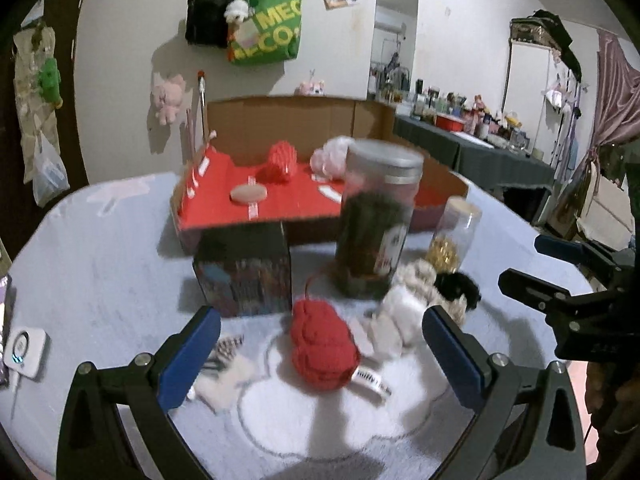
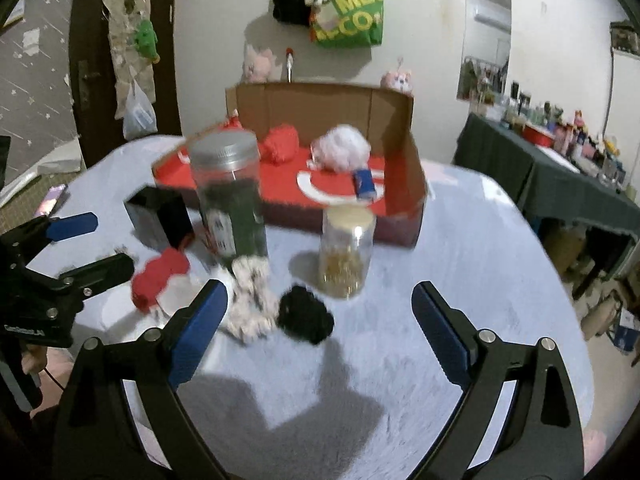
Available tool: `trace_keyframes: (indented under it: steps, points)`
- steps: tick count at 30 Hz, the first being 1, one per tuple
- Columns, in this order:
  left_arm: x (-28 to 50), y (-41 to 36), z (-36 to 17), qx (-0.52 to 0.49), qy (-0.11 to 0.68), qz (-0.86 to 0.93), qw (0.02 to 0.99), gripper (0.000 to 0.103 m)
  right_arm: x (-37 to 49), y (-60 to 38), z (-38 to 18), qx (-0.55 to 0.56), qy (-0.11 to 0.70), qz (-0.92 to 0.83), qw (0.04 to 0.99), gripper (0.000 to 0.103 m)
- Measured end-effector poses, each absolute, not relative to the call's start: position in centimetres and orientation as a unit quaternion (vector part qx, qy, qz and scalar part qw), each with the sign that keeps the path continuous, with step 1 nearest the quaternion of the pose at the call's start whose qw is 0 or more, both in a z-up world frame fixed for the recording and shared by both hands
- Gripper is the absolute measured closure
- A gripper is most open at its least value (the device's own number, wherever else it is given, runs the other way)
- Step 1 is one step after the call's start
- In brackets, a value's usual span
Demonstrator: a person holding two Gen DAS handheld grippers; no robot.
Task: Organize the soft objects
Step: 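Withdraw both tools from the box back over the remaining table items, then grasp the red knitted pouch with the left tool while the right tool grasps the black fuzzy scrunchie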
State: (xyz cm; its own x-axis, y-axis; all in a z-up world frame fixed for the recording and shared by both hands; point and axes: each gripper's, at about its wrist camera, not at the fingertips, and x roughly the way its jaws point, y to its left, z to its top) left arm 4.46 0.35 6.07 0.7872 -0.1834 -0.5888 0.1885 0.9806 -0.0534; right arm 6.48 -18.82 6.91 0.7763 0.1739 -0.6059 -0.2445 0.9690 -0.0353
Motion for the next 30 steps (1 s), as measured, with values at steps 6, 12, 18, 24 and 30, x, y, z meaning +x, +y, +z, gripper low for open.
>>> trace_keyframes:
  steps: [6, 12, 18, 24, 30]
  points:
    - [4.5, 0.7, 4.5, 0.014, 0.333, -0.088, 0.939, 0.0, 7.2, -19.5, 5.0, -0.044, 0.339, 0.113, 0.933, 0.009]
    - [5.1, 1.3, 3.2, 0.032, 0.362, -0.087, 0.928, 0.0, 8.6, -20.4, 3.7, -0.031, 0.364, 0.113, 0.924, 0.009]
    - [5.9, 1.0, 2.8, 0.057, 0.377, -0.091, 0.92, 0.006, 10.4, -21.2, 2.8, -0.011, 0.385, 0.126, 0.914, 0.009]
    - [6.9, 0.5, 2.6, 0.063, 0.386, -0.108, 0.914, 0.013, 12.0, -21.2, 2.4, 0.002, 0.394, 0.148, 0.907, 0.018]
    - [7.7, 0.5, 2.2, 0.025, 0.402, -0.185, 0.896, 0.061, 12.7, -20.8, 1.8, 0.034, 0.411, 0.214, 0.885, 0.07]
